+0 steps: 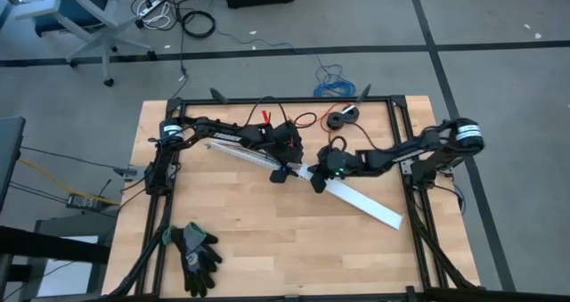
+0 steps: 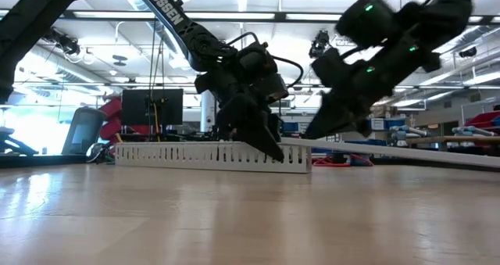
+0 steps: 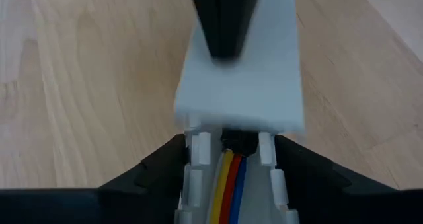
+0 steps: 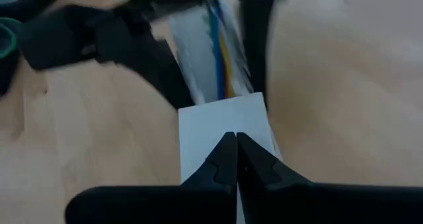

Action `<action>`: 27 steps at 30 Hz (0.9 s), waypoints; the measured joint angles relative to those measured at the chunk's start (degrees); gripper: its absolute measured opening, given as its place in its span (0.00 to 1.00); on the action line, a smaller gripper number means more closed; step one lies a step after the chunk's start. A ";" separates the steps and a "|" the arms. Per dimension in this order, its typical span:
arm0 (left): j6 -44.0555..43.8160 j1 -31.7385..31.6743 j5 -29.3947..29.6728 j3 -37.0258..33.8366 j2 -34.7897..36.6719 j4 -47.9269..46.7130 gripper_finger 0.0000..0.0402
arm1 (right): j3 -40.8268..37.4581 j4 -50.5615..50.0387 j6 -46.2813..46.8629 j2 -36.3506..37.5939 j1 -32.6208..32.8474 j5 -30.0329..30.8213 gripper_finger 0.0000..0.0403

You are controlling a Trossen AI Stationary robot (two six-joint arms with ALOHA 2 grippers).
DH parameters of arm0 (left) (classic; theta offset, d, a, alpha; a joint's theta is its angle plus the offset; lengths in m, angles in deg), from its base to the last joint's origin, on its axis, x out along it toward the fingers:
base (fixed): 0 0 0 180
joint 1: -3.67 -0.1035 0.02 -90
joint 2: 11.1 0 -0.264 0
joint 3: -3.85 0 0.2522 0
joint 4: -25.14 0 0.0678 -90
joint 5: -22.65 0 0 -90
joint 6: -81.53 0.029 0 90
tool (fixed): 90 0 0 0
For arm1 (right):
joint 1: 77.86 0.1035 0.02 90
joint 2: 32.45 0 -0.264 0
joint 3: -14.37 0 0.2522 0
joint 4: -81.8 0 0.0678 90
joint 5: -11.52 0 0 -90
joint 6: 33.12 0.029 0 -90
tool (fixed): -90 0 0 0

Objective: Ziptie cables
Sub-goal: Close the white cable duct cover

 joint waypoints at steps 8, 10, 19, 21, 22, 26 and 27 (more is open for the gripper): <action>-0.09 -0.01 -0.06 0.00 0.04 -0.85 0.55 | 3.67 -0.22 -3.50 -4.57 -1.11 -1.65 0.00; -0.17 0.00 0.00 0.07 0.07 -1.39 0.55 | 3.67 -0.29 -3.45 -4.57 -1.11 -1.78 0.00; 0.22 0.24 -0.41 0.00 0.02 -1.66 0.69 | 3.60 -0.01 -2.79 -4.66 -1.07 -2.27 0.00; 1.17 0.24 0.23 -0.07 -0.13 -1.66 0.73 | 3.58 -0.03 -2.39 -4.68 -1.07 -2.33 0.00; 1.31 0.24 0.31 -0.09 -0.13 -1.66 0.75 | 3.58 -0.04 -2.32 -4.68 -1.07 -2.33 0.00; 1.41 -0.96 0.12 -0.09 0.43 -2.99 0.79 | 3.52 -0.07 -2.28 -4.70 -1.04 -2.31 0.00; 1.41 -1.36 -0.18 -0.09 0.82 -3.67 0.79 | 3.52 -0.08 -2.11 -4.70 -1.04 -2.28 0.00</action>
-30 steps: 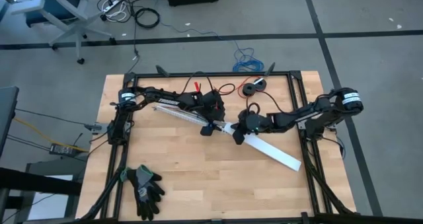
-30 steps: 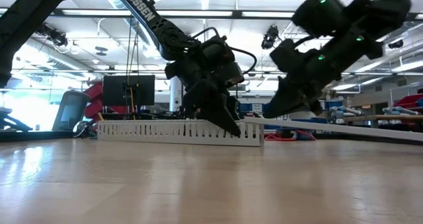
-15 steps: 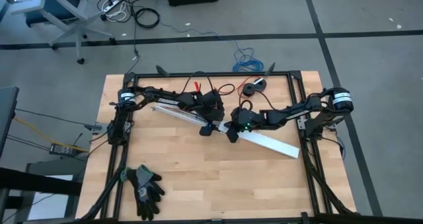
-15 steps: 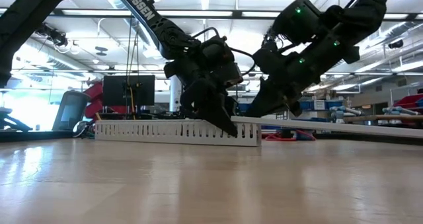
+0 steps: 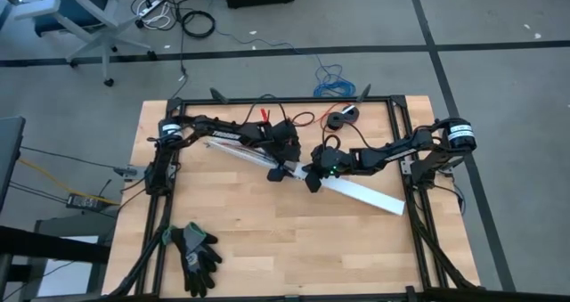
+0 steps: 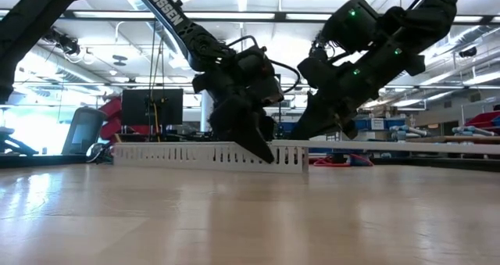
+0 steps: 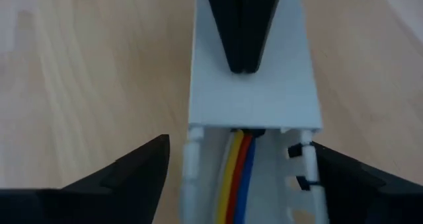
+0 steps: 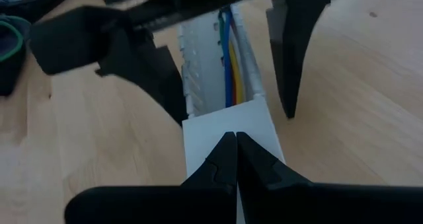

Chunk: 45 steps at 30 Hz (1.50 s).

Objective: Ziptie cables
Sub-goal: Close the white cable duct cover

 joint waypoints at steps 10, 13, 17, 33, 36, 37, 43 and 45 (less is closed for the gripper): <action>1.81 -2.24 -4.55 -0.54 2.08 -2.77 0.79 | -0.04 0.08 0.14 -0.04 0.04 -0.19 0.00; 3.00 -2.47 -4.55 -2.20 2.13 -2.90 0.79 | -0.04 0.09 0.14 -0.04 0.04 -0.22 0.00; 3.02 -2.58 -4.79 -3.91 2.14 -1.14 0.79 | -0.07 0.21 0.14 -0.07 0.07 -0.26 0.00; 1.71 -2.62 -6.19 -4.59 2.14 3.34 0.79 | -0.13 1.24 0.12 -0.09 0.06 -0.20 0.00; 1.71 -2.60 -6.69 -4.59 2.14 3.88 0.76 | -0.13 1.25 0.12 -0.09 0.04 -0.17 0.00; 1.73 -2.60 -6.71 -4.59 2.14 4.10 0.75 | -0.13 1.26 0.12 -0.09 0.04 -0.17 0.00; 1.83 -2.60 -6.65 -4.55 2.14 3.82 0.65 | -0.13 1.36 0.12 -0.09 0.07 -0.17 0.00; 1.84 -2.60 -6.62 -4.55 2.14 3.71 0.62 | -0.13 1.44 0.12 -0.09 0.07 -0.17 0.00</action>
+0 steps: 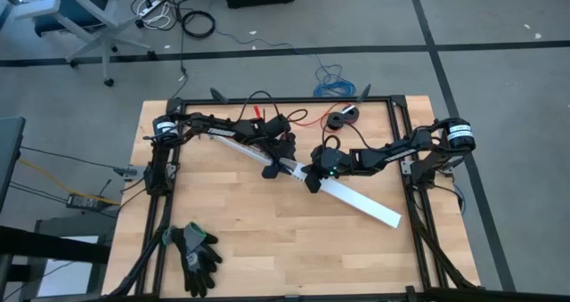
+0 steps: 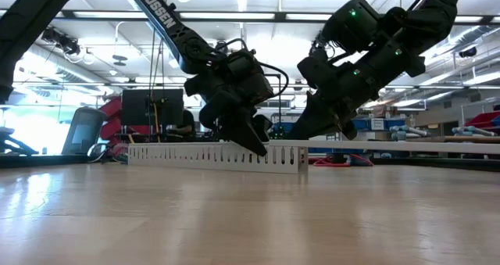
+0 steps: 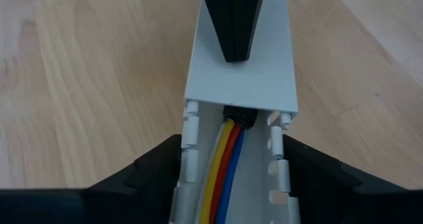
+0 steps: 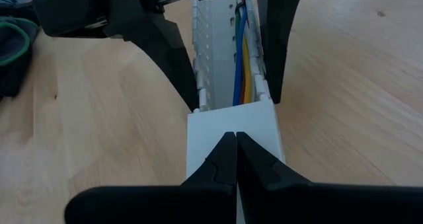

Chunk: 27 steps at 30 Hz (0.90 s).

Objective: Ziptie cables
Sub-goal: Close the white cable duct cover

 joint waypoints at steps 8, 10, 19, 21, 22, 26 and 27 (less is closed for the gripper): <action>-0.05 0.00 0.14 0.02 0.01 -0.39 0.59 | -0.04 1.21 -0.03 -0.11 -1.41 -0.60 0.00; -0.17 -0.02 0.24 0.02 0.02 -0.41 0.59 | -0.11 2.41 -0.67 -0.20 -2.22 -1.13 0.00; -0.80 -0.01 0.44 0.04 0.02 -0.65 0.59 | -0.20 8.89 -6.35 -0.39 -3.18 -0.81 0.00; -2.40 0.02 0.42 0.04 0.02 -0.58 0.59 | -0.17 11.42 -7.33 -0.38 -2.87 -0.65 0.00; -2.97 0.02 0.42 0.06 0.02 -0.43 0.59 | -0.17 12.10 -7.48 -0.37 -2.67 -0.72 0.00; -3.27 0.02 0.74 0.00 0.00 1.04 0.59 | -0.15 12.52 -7.52 -0.37 -1.68 -0.94 0.00; -3.29 0.07 0.82 0.00 -0.04 1.61 0.59 | -0.15 12.52 -7.50 -0.35 -1.35 -0.94 0.00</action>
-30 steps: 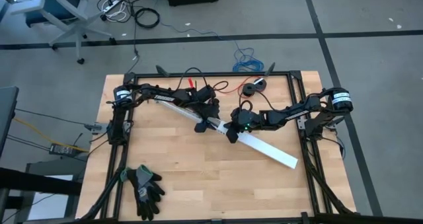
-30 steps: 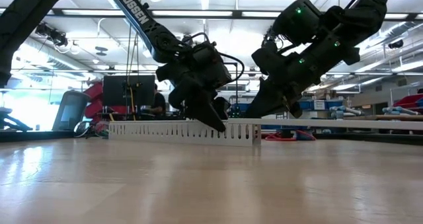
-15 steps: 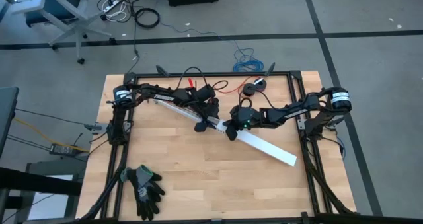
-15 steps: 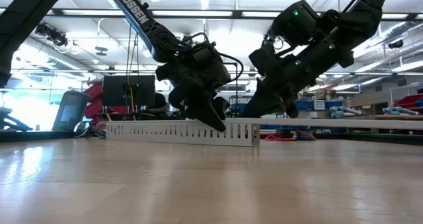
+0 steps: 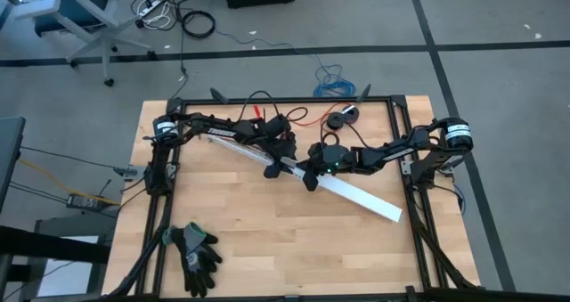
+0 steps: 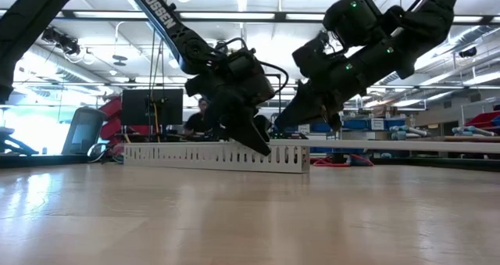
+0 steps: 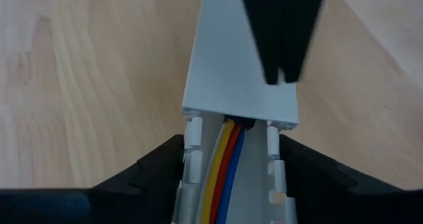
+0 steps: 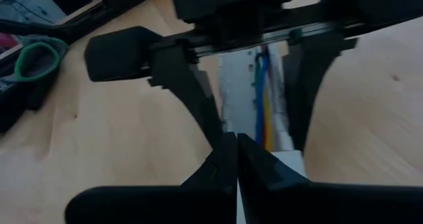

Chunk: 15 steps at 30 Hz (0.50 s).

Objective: Ziptie cables
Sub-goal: Close the white cable duct cover

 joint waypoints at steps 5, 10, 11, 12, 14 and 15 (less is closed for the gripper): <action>0.01 1.23 0.75 -0.09 -0.07 2.98 0.59 | 0.07 0.11 0.01 0.07 1.44 0.00 0.00; -0.38 4.11 9.06 -0.07 -0.07 5.86 0.59 | 0.09 -0.23 -0.23 0.11 2.31 0.58 0.00; -0.40 4.63 9.84 -0.07 -0.07 6.14 0.59 | 0.09 -0.22 -0.76 0.13 2.51 1.36 0.00; -0.40 5.08 9.96 -0.07 -0.07 6.48 0.59 | 0.09 -0.30 -1.34 0.36 2.70 2.38 0.00; -0.40 5.88 10.30 -0.07 -0.07 6.78 0.59 | 0.10 -0.34 -2.32 1.19 3.22 4.69 0.00; -0.40 6.20 10.27 -0.07 -0.07 6.79 0.59 | 0.12 -0.72 -2.82 1.91 3.47 5.46 0.00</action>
